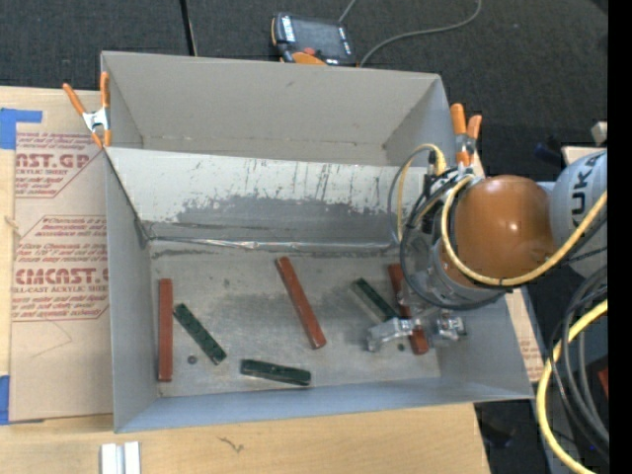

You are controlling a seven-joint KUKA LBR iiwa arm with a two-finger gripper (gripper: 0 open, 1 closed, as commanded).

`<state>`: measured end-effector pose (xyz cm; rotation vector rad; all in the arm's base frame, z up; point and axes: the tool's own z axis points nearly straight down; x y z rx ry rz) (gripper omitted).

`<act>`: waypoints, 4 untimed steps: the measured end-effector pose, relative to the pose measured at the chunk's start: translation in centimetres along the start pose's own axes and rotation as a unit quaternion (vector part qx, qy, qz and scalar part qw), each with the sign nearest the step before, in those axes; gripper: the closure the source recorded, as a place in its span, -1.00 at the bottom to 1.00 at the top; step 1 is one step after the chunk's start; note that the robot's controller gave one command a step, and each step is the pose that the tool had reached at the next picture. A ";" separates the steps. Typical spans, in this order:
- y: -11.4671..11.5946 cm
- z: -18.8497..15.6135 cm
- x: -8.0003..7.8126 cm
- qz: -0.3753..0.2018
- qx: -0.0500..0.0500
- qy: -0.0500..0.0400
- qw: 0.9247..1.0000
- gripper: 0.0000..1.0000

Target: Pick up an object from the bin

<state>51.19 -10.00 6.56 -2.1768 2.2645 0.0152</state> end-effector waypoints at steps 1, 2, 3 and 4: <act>-2.1 -0.4 -1.0 -0.050 0.003 0.002 0.999 -1.00; -2.1 -0.4 -1.0 -0.050 0.003 0.002 0.999 1.00; -6.8 -13.1 -3.3 -0.066 0.008 0.003 0.998 1.00; -4.4 -24.4 -3.4 -0.055 0.008 0.003 0.998 1.00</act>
Offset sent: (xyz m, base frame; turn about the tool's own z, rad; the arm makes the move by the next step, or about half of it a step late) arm 0.0216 0.0075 0.0044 -0.1020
